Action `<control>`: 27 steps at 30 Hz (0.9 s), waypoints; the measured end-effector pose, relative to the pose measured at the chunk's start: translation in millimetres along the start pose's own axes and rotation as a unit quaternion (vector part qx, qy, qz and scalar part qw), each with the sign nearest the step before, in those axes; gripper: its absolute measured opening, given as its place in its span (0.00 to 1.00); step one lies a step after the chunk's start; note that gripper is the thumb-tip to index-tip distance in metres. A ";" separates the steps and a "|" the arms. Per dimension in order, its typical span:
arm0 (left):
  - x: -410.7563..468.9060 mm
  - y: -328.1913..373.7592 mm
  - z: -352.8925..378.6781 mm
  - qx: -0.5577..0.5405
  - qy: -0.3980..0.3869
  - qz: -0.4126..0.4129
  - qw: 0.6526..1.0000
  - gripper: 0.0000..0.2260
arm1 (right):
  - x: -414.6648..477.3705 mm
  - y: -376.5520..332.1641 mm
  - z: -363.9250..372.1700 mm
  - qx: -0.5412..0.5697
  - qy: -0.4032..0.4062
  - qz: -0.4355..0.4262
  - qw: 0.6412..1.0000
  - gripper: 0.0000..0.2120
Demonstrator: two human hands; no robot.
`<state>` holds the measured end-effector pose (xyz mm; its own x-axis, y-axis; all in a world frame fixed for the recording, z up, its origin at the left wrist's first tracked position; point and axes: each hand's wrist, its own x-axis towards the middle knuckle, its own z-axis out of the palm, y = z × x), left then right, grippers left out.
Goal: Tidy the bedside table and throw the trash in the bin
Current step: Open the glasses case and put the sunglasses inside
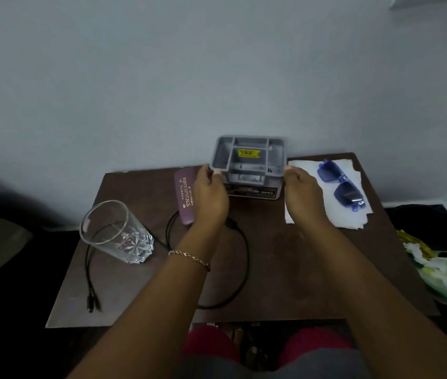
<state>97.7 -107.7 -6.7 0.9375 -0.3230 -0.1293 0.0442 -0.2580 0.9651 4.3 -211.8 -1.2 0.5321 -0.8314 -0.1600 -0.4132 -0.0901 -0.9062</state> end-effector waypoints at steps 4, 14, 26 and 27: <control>-4.4 -21.6 -2.1 -0.038 0.011 -0.012 0.999 0.19 | 3.9 6.0 4.1 -0.043 -0.005 -0.029 0.999 0.16; -44.2 -13.5 -24.3 -0.028 0.039 -0.004 0.999 0.16 | -17.5 13.8 4.0 -0.036 0.033 -0.028 0.998 0.19; -78.6 -79.1 -71.2 0.403 -0.033 0.104 0.909 0.12 | -118.3 32.8 68.0 -0.252 -0.138 -0.133 0.948 0.20; -78.1 -79.9 -71.0 0.391 -0.035 0.103 0.914 0.11 | -119.7 33.9 70.9 -0.248 -0.141 -0.138 0.948 0.20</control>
<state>45.5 2.8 -57.5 0.8725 -0.4885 -0.0030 -0.4172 -0.7482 0.5159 -21.0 -76.5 -40.5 0.8180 -0.5657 -0.1045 -0.4892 -0.5884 -0.6438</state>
